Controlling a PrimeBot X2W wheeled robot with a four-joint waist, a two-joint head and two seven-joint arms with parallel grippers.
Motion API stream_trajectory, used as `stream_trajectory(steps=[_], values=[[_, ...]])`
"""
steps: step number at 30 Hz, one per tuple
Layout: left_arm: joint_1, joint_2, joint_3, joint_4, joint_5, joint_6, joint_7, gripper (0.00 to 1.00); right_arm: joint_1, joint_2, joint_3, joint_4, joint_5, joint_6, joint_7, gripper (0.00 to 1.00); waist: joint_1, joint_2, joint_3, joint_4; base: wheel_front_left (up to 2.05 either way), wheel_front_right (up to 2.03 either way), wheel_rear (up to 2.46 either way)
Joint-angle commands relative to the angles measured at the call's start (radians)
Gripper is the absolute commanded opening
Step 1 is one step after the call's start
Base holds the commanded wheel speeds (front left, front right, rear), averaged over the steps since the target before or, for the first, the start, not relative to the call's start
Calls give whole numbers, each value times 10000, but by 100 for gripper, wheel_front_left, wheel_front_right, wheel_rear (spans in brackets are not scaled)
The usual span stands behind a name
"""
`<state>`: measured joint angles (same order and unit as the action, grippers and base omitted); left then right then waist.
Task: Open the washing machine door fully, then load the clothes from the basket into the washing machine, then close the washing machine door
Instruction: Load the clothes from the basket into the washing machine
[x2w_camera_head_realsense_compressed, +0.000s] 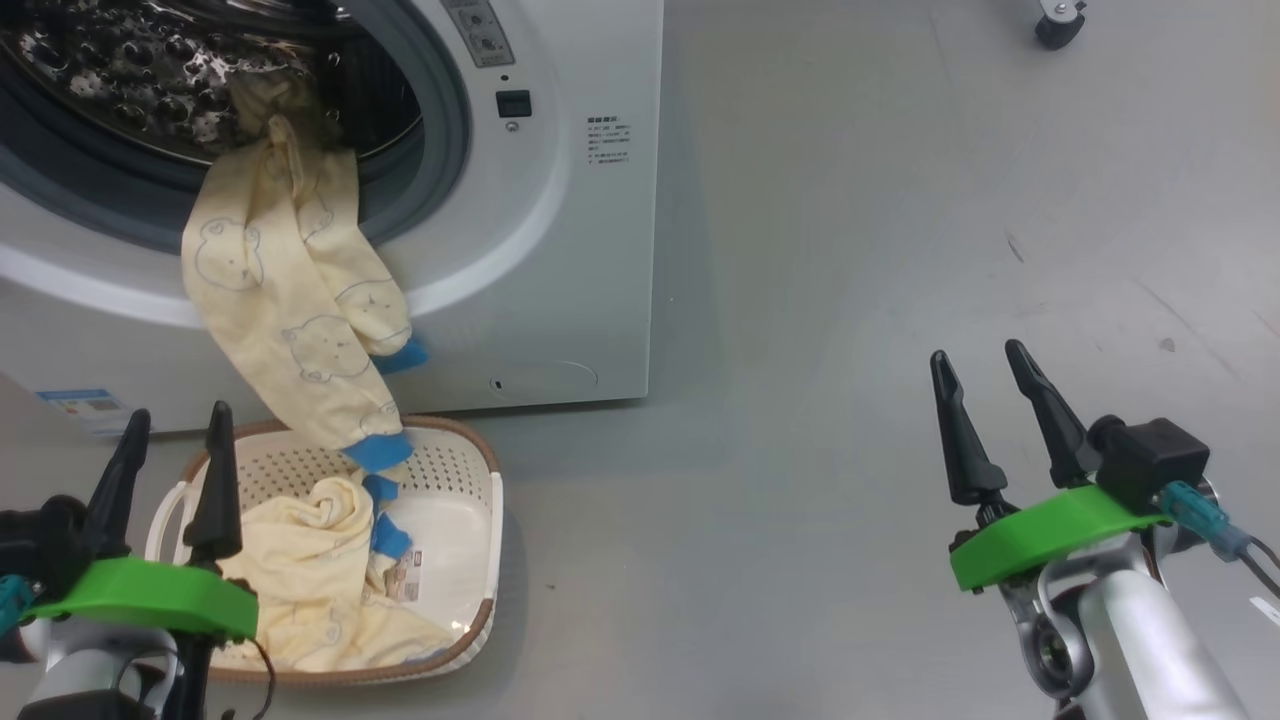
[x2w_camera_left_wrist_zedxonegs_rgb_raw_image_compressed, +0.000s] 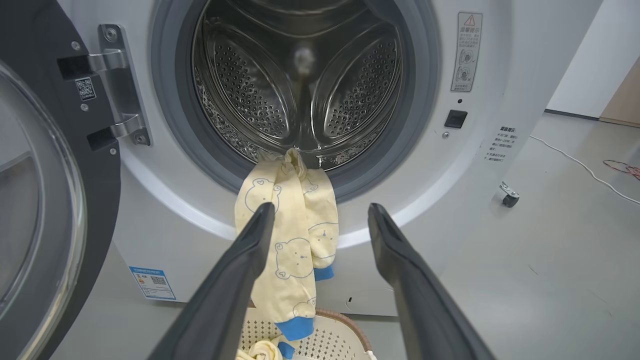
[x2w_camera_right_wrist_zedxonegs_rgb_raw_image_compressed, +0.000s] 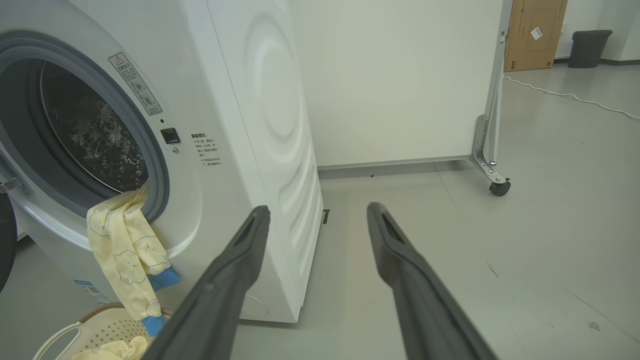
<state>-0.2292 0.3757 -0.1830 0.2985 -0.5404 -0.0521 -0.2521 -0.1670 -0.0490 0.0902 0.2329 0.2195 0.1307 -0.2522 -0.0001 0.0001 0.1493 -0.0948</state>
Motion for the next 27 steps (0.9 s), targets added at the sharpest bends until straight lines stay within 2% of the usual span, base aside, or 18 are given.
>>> stream_trajectory(steps=[1, 15, 27], values=[[-156, 172, 640, -381, 159, 15, -97, 100, -136, -12, 244, -311, -19, 0, -95, 100, 1, -1, -5, -10, 0, 0, 0], [353, -843, 1182, -478, 880, -500, -97, 100, -115, -12, 205, -393, 115, 0, -95, 100, 1, -1, 152, -30, 0, 0, 0], [255, -1240, 1314, -247, 1325, -708, -97, 100, -159, -12, 222, -384, 191, 0, -95, 100, 1, -1, 256, -47, 0, 0, 0]])
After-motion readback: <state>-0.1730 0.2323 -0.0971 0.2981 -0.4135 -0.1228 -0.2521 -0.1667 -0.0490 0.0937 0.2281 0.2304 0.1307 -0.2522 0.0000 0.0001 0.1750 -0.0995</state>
